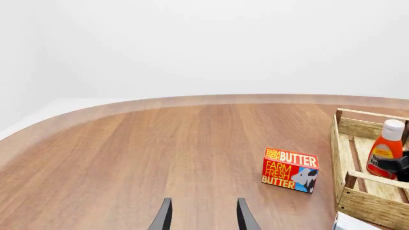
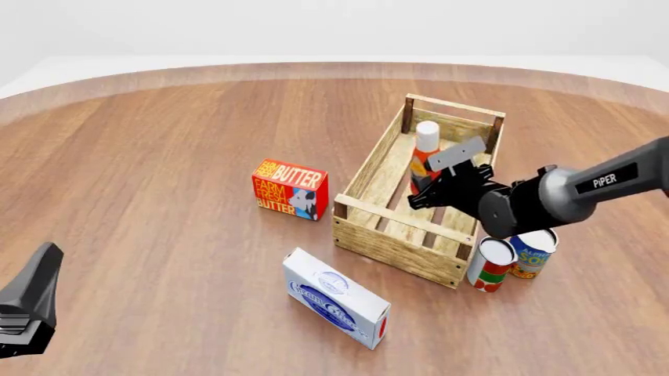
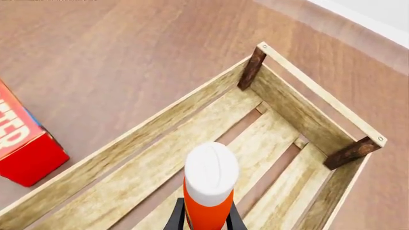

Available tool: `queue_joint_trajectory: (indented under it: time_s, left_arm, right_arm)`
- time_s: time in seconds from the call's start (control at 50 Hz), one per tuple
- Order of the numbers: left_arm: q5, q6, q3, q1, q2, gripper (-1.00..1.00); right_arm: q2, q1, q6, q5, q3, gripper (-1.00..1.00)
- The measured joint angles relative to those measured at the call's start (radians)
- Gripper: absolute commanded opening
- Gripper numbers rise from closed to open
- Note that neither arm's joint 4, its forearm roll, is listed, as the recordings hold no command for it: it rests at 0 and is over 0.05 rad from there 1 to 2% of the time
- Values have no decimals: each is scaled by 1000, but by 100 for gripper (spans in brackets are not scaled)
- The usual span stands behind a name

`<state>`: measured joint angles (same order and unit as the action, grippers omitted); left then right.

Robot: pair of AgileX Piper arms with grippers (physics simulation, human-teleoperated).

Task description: Pick up the ketchup, and put it in the wooden tray.

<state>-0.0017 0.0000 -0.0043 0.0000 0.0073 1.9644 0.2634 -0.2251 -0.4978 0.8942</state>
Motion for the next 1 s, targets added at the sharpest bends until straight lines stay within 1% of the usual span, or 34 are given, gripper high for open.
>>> queue_joint_trajectory:
  time_s: [0.06,0.08,0.52,0.74,1.0]
  left_arm:
    - [0,0,0,0,0,100]
    - [0,0,0,0,0,100]
    - [0,0,0,0,0,100]
    - [0,0,0,0,0,100]
    - [0,0,0,0,0,100]
  right_arm:
    - [1,0,0,-1,1,-100]
    - [1,0,1,-1,1,100]
    - [3,-11,13,-5,-9,100]
    - [-30,-16,11,-3,-25,100]
    - [-104,-15,0,18,-45,100]
